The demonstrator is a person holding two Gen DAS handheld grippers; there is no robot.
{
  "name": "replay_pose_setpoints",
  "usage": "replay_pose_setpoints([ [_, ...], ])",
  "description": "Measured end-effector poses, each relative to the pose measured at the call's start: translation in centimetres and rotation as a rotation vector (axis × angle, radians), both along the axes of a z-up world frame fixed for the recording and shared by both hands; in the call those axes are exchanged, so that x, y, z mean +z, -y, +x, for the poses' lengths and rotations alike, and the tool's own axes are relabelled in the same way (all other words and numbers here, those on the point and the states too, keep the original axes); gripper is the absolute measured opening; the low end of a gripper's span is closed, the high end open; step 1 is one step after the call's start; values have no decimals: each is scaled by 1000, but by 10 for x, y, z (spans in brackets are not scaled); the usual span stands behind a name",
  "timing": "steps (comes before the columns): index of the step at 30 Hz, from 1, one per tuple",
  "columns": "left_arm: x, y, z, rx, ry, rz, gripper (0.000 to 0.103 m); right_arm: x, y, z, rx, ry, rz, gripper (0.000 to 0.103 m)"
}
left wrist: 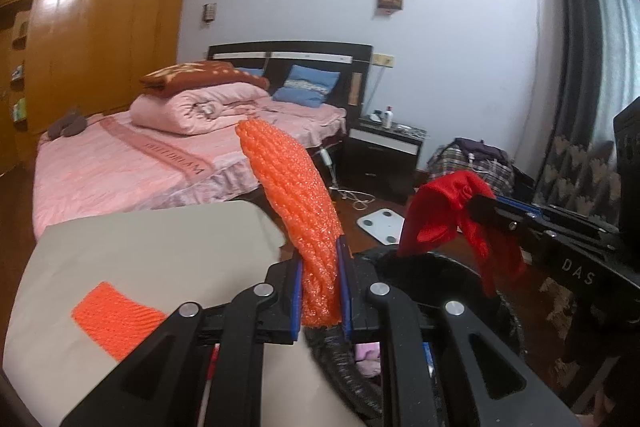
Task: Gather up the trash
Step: 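Carry orange pad and red glove over the bin and open both tools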
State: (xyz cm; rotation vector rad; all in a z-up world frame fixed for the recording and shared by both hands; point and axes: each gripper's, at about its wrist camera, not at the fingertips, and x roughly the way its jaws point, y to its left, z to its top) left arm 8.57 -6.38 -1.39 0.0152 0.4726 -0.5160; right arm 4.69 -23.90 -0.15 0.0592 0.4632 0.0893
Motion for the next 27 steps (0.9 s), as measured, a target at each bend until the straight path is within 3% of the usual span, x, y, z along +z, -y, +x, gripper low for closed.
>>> replay_pose_setpoints([
  [11, -6, 46, -3, -110, -6, 17, 15, -15, 44, -19, -95, -17, 9, 10],
  [27, -32, 95, 7, -208, -57, 47, 15, -40, 73, -22, -157, -68, 11, 10],
])
